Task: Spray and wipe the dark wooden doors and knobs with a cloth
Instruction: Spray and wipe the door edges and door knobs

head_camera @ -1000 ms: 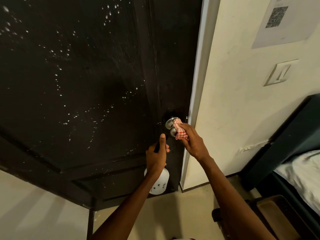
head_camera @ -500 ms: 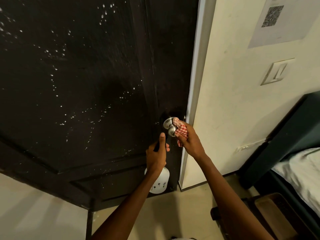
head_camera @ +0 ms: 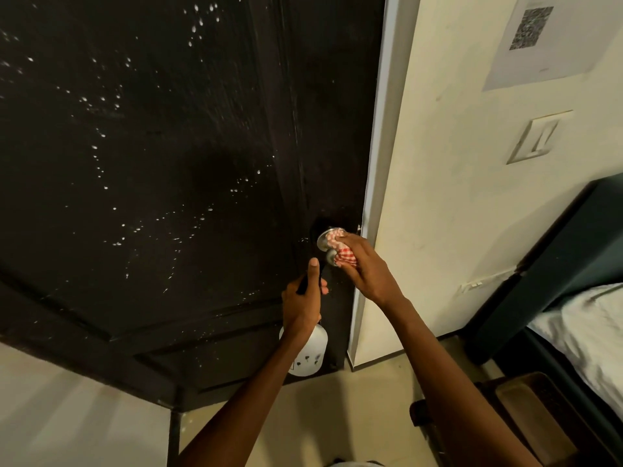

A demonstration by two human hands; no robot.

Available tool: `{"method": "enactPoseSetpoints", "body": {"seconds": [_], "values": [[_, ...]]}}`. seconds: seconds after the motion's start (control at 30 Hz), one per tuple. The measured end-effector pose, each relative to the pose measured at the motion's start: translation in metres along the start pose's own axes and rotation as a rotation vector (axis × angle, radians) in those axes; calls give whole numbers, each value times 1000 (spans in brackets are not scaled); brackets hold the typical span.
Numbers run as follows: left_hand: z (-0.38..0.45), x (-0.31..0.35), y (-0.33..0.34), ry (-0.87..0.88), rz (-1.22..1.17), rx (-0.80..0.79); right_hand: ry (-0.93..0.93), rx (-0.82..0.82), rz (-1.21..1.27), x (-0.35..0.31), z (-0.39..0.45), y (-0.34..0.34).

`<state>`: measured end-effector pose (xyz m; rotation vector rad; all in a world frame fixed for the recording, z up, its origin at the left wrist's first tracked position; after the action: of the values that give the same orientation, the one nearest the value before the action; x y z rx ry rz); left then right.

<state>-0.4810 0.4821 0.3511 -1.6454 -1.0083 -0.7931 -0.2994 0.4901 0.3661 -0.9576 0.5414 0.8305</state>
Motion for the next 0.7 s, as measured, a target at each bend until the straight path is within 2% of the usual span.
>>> {"method": "enactPoseSetpoints", "body": {"seconds": [0.1,0.17,0.23,0.37,0.47,0.57,0.7], "values": [[0,1,2,0,3,-15,-72,-26,-127,0,3,3],[-1,2,3,0,-2,-22,-49,4,-102,6,-1,1],[-1,4,4,-2,-10,-26,46,118,59,12,-10,-3],[-1,7,-1,-1,-30,-4,288,302,546,21,-31,13],[-3,3,-3,-6,-52,-3,387,400,705,24,-40,28],[-5,1,-4,-15,-54,-24,359,404,614,20,-39,25],[-3,4,-8,-31,-37,-18,142,251,262,11,-19,17]]}}
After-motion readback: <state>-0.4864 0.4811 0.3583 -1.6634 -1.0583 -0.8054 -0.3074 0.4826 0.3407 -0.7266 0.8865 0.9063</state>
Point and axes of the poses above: each hand's wrist, its own z-axis towards the middle knuckle, its own y-axis out of the palm, x = y × z, the point moved 8 cm from there along z, towards the middle knuckle, and after that the axes turned 13 degrees about z, right-handed, at the moved point
